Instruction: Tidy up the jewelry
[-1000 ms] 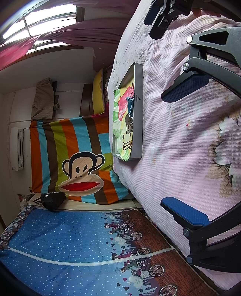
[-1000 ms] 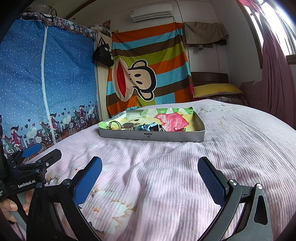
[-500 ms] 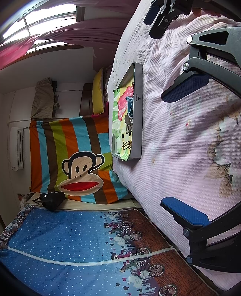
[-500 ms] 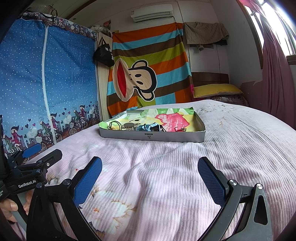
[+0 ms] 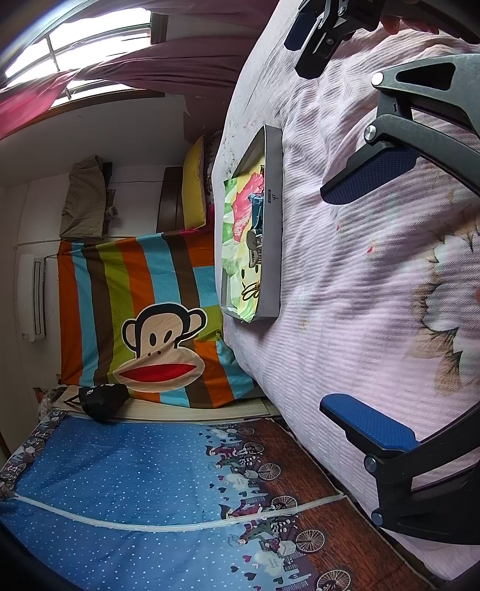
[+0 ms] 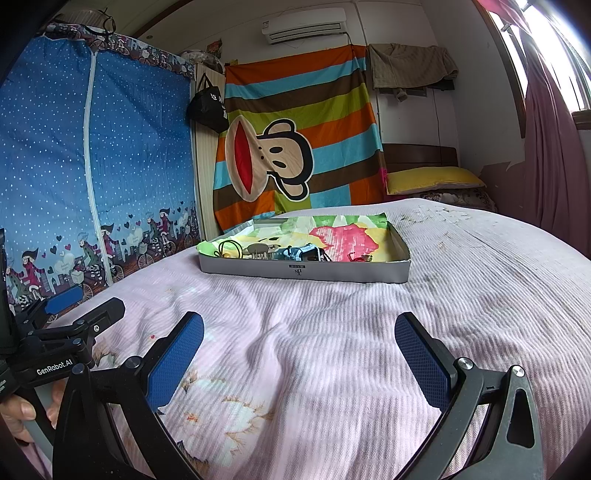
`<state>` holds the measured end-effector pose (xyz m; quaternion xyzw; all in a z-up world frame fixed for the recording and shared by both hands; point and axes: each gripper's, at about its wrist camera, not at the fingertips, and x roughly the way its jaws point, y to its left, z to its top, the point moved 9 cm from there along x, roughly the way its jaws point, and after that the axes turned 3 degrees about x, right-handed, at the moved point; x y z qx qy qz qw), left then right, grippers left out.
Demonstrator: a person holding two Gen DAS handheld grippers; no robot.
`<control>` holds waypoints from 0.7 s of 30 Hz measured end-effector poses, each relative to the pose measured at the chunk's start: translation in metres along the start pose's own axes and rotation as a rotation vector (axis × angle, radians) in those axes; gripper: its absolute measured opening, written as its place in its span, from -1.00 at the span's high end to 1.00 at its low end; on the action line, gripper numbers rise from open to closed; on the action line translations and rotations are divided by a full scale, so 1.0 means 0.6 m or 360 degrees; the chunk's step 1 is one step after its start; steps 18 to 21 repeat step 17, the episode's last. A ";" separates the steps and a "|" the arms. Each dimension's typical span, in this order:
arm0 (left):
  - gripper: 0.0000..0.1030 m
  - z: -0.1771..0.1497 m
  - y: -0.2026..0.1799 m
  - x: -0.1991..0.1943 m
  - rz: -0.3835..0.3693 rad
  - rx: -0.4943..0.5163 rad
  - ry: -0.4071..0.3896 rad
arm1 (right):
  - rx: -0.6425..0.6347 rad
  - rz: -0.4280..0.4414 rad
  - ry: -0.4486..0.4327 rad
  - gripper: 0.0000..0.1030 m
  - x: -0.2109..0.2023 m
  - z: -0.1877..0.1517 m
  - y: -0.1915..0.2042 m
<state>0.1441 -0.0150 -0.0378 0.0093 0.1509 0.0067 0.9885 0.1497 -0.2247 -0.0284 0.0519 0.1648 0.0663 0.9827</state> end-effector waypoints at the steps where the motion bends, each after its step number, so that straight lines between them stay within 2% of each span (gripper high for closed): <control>1: -1.00 0.000 0.001 0.000 -0.0002 -0.0004 0.0007 | 0.0000 0.0000 -0.0001 -0.97 0.000 0.000 -0.001; 12: -1.00 -0.012 0.026 0.013 0.0020 -0.0073 0.0096 | -0.0002 -0.0001 0.0002 -0.97 0.000 -0.001 0.001; 21: -1.00 -0.013 0.030 0.015 0.0039 -0.0073 0.0094 | -0.0003 0.0000 0.0005 -0.97 0.000 -0.001 0.001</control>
